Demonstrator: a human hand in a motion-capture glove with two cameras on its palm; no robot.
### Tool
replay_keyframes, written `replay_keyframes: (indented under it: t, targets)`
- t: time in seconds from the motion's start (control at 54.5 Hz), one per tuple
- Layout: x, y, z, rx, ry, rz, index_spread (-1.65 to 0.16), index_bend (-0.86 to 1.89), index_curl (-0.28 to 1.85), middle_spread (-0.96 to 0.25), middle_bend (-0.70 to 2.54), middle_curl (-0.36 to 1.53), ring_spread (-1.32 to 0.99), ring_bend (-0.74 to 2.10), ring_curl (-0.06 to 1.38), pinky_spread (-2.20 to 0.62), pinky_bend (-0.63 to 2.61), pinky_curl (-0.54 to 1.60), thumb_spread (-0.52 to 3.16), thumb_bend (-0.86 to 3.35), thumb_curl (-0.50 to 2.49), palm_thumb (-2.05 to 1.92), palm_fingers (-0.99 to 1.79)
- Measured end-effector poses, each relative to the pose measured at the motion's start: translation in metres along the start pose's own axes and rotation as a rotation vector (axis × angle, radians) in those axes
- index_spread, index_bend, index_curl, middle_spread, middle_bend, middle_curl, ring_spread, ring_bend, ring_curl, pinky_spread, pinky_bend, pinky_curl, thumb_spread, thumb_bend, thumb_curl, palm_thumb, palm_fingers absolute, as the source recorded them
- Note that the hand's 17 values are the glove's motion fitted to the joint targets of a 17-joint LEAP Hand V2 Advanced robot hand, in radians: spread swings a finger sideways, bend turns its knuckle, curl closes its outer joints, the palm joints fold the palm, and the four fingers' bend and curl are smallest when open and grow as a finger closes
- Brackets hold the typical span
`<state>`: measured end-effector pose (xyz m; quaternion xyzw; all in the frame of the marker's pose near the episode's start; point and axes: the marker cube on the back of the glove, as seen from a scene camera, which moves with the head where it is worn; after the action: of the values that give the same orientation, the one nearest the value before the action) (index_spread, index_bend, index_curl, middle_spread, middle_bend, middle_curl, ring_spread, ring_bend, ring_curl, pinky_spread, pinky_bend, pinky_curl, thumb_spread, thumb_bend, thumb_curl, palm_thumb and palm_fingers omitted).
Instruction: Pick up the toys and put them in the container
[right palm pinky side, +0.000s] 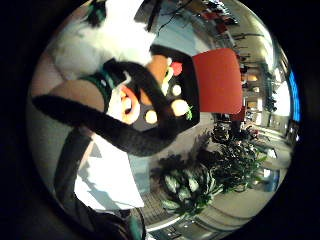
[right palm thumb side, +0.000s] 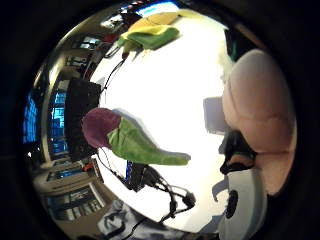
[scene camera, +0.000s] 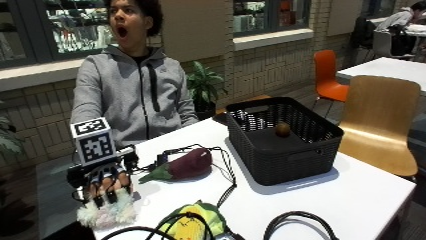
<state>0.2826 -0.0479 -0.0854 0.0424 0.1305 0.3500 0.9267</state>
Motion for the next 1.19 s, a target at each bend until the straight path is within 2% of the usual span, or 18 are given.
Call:
replay_keyframes:
  t: [0.165, 0.33, 0.459, 0.569, 0.715, 0.825, 0.899, 0.917, 0.991, 1.027, 1.082, 1.192]
  targets:
    - [-0.005, 0.006, -0.014, 0.101, -0.004, -0.042, -0.28, 0.29, 0.33, -0.06, 0.31, 0.29, -0.10, 0.55, 0.25, -0.08, 0.88, 0.42, 1.35, 0.35, 0.53, 0.72, 0.63]
    - [-0.031, 0.013, -0.069, 0.186, -0.055, -0.202, -0.30, 0.30, 0.39, -0.13, 0.34, 0.34, -0.18, 0.63, 0.30, -0.14, 0.90, 0.41, 1.23, 0.33, 0.60, 0.78, 0.64]
    - [-0.099, 0.030, -0.127, 0.308, -0.092, -0.257, -0.31, 0.35, 0.44, -0.16, 0.37, 0.38, -0.22, 0.64, 0.32, -0.16, 0.91, 0.41, 1.14, 0.31, 0.66, 0.81, 0.63]
    - [-0.165, 0.017, -0.163, 0.418, -0.104, -0.418, -0.32, 0.36, 0.49, -0.18, 0.39, 0.41, -0.24, 0.66, 0.33, -0.17, 0.93, 0.40, 1.07, 0.30, 0.69, 0.81, 0.61]
    - [-0.268, 0.028, -0.177, 0.346, -0.088, -0.659, -0.32, 0.39, 0.54, -0.20, 0.41, 0.46, -0.27, 0.69, 0.35, -0.18, 0.96, 0.40, 1.01, 0.27, 0.74, 0.81, 0.59]
    - [-0.343, 0.029, -0.179, 0.310, -0.086, -0.788, -0.33, 0.40, 0.59, -0.21, 0.42, 0.49, -0.28, 0.72, 0.37, -0.19, 0.98, 0.40, 0.97, 0.26, 0.77, 0.82, 0.57]
    - [-0.374, 0.025, -0.175, 0.328, -0.003, -0.962, -0.33, 0.41, 0.62, -0.21, 0.44, 0.52, -0.28, 0.73, 0.38, -0.19, 1.00, 0.39, 0.95, 0.26, 0.79, 0.82, 0.55]
    - [-0.383, 0.025, -0.174, 0.322, -0.004, -0.966, -0.33, 0.41, 0.62, -0.21, 0.44, 0.52, -0.28, 0.73, 0.38, -0.19, 1.00, 0.39, 0.95, 0.25, 0.80, 0.82, 0.55]
    - [-0.422, 0.020, -0.175, 0.262, -0.089, -0.792, -0.34, 0.41, 0.65, -0.22, 0.45, 0.54, -0.29, 0.75, 0.39, -0.19, 1.02, 0.39, 0.94, 0.25, 0.81, 0.82, 0.53]
    - [-0.433, 0.017, -0.172, 0.259, -0.077, -0.791, -0.34, 0.41, 0.66, -0.22, 0.45, 0.56, -0.29, 0.75, 0.39, -0.19, 1.03, 0.39, 0.93, 0.24, 0.82, 0.82, 0.52]
    - [-0.446, 0.015, -0.167, 0.257, -0.040, -0.876, -0.34, 0.42, 0.68, -0.23, 0.46, 0.57, -0.29, 0.76, 0.40, -0.19, 1.04, 0.39, 0.93, 0.24, 0.83, 0.82, 0.51]
    - [-0.469, 0.008, -0.157, 0.217, -0.063, -0.763, -0.35, 0.42, 0.72, -0.23, 0.46, 0.60, -0.29, 0.78, 0.42, -0.19, 1.07, 0.39, 0.92, 0.23, 0.86, 0.82, 0.49]
